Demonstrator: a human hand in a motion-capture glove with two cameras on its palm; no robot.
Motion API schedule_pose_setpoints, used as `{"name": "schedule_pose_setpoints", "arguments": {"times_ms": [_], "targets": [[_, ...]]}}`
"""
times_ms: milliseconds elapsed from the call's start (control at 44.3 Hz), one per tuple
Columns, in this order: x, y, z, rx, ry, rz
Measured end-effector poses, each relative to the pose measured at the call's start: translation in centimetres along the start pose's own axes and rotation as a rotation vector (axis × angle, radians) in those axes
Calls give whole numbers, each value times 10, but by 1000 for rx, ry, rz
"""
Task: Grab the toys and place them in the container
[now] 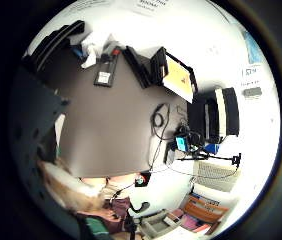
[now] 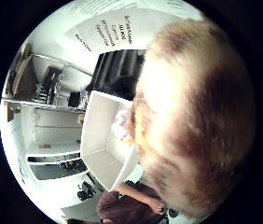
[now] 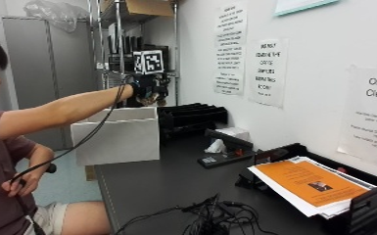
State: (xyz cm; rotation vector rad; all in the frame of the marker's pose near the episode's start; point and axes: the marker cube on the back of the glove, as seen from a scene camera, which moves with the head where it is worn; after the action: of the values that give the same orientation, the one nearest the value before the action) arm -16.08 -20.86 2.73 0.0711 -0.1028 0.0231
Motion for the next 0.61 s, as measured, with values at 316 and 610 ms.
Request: {"name": "schedule_pose_setpoints", "arguments": {"times_ms": [316,610], "targets": [[-40,13,-59,32,-5,-53],[-176,25,-39,-40,-79,-267]]}}
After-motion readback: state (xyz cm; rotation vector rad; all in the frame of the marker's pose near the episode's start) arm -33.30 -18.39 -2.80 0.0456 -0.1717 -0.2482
